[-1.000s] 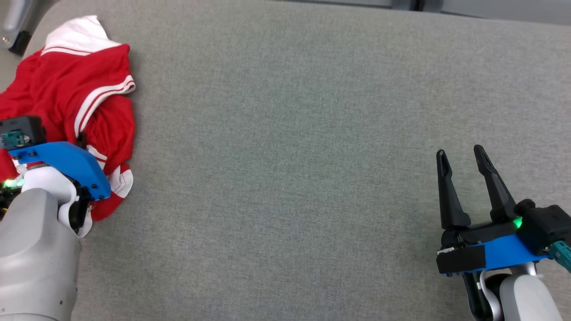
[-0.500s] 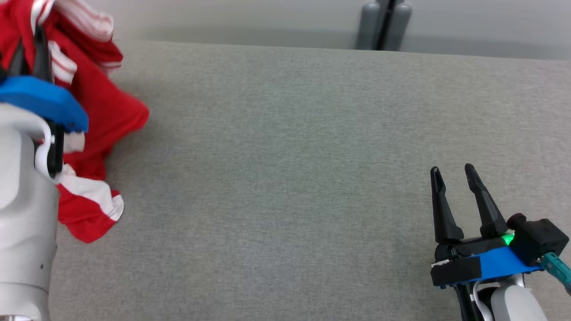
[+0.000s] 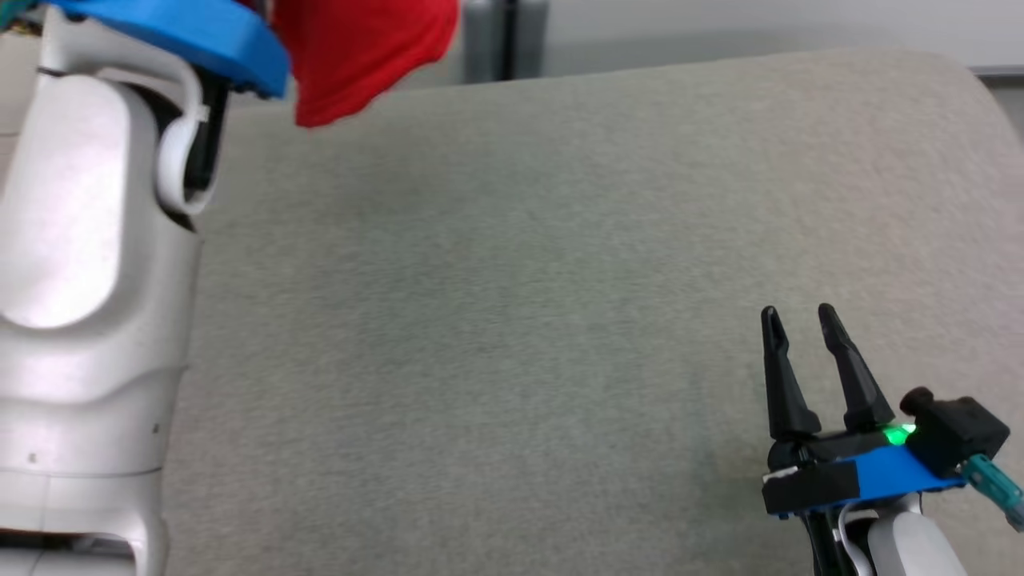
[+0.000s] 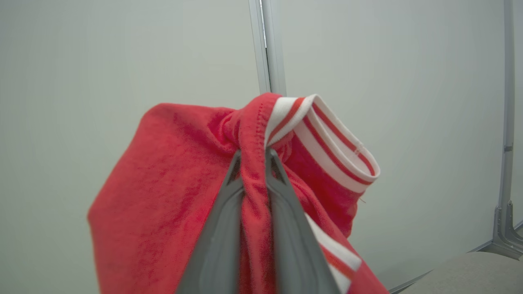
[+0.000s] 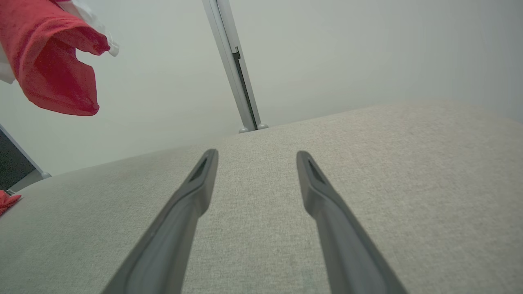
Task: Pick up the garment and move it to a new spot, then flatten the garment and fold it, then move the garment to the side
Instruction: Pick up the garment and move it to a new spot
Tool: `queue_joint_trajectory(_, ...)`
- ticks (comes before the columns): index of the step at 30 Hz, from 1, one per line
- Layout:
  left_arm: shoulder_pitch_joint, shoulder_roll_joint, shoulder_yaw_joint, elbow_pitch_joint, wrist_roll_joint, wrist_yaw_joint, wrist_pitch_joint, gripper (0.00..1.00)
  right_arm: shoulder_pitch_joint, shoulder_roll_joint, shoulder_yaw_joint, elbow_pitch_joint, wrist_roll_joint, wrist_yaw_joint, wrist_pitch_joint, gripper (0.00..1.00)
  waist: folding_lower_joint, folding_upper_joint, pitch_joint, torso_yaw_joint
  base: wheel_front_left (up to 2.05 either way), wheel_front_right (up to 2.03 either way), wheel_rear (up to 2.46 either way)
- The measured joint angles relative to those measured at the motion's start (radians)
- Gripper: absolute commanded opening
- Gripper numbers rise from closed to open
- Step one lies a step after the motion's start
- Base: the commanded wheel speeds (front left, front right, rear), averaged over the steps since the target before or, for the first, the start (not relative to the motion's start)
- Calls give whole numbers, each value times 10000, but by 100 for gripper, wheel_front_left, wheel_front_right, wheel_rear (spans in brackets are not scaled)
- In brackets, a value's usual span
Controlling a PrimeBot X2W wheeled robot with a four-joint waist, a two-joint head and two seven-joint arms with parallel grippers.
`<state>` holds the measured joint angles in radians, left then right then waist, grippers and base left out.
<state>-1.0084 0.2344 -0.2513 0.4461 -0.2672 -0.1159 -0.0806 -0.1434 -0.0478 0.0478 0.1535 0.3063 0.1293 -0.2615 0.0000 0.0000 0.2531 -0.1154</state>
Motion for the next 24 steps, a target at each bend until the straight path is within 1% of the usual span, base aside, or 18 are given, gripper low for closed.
queue_joint_trajectory(5,247,-497,-660,-639,-73,-40,456,0,-141,-2,-54,-121,290,2,-13,100,0,0,154,-920,0,0,0)
queue_joint_trajectory(10,1321,-825,-1275,-608,-247,-79,523,0,-135,-4,-88,-207,385,0,-12,100,0,0,176,-1466,0,0,0)
queue_joint_trajectory(14,2419,-1030,-1661,-280,-435,-81,424,0,-120,-4,-146,-290,389,0,-12,100,0,0,225,-1579,0,0,0)
queue_joint_trajectory(17,3276,-1072,-1929,61,-523,-81,247,0,-117,-2,-148,-314,387,0,-12,100,0,0,224,-1592,0,0,0)
queue_joint_trajectory(23,4703,-1244,-3064,715,-518,-90,59,0,-50,-4,-215,-265,357,0,-12,100,0,0,53,-1415,0,0,0)
queue_joint_trajectory(24,4815,-1287,-3185,769,-516,-98,-35,62,-41,-2,-228,-247,347,0,-12,100,0,0,0,-1358,0,0,0)
